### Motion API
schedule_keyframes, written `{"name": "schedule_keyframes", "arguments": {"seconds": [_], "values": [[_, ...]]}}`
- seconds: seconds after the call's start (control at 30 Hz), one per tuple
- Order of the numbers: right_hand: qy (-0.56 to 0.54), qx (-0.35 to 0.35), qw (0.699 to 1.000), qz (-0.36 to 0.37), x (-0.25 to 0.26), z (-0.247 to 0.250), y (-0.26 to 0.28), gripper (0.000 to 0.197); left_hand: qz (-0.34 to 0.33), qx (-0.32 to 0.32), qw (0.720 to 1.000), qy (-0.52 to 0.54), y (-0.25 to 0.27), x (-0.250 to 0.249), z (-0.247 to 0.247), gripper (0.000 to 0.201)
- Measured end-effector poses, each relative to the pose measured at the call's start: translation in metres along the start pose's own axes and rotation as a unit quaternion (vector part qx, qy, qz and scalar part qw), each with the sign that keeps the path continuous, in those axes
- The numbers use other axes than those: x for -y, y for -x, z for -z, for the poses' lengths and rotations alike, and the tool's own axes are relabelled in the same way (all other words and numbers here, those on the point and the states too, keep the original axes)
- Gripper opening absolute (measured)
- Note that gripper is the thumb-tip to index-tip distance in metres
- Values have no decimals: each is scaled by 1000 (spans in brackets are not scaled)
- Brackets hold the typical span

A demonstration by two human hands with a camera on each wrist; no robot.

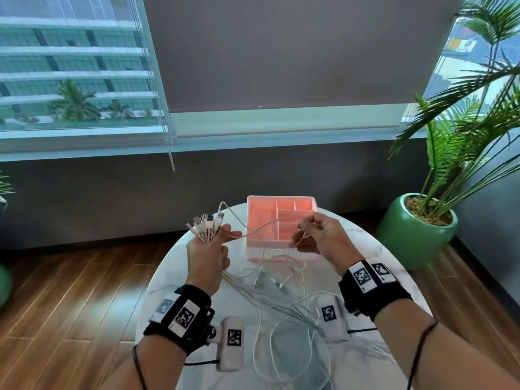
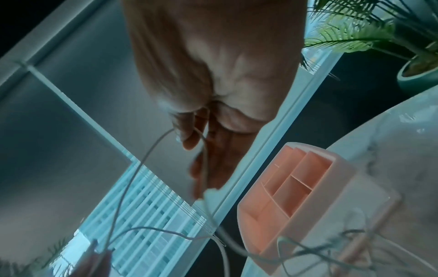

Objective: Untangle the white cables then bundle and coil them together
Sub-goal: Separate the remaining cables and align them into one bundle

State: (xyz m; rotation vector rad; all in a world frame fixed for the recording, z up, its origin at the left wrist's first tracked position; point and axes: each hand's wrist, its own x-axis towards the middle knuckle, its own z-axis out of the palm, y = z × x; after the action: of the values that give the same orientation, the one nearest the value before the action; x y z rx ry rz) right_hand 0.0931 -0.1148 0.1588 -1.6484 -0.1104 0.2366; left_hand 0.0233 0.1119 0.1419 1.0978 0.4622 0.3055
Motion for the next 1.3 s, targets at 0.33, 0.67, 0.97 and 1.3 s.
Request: {"name": "schedule_keyframes", "arguments": {"seconds": [0.33, 0.67, 0.97, 1.3], "values": [[122, -5, 992, 28, -14, 14, 1, 17, -1, -11, 1000, 9, -1, 0, 3, 15], [275, -122, 949, 91, -25, 77, 0, 46, 15, 8, 1000, -21, 0, 11, 7, 19], [440, -218, 843, -218, -124, 237, 44, 29, 21, -23, 999, 43, -6, 13, 28, 36], [543, -120, 818, -146, -130, 152, 48, 63, 52, 17, 997, 55, 7, 20, 9, 40]]}}
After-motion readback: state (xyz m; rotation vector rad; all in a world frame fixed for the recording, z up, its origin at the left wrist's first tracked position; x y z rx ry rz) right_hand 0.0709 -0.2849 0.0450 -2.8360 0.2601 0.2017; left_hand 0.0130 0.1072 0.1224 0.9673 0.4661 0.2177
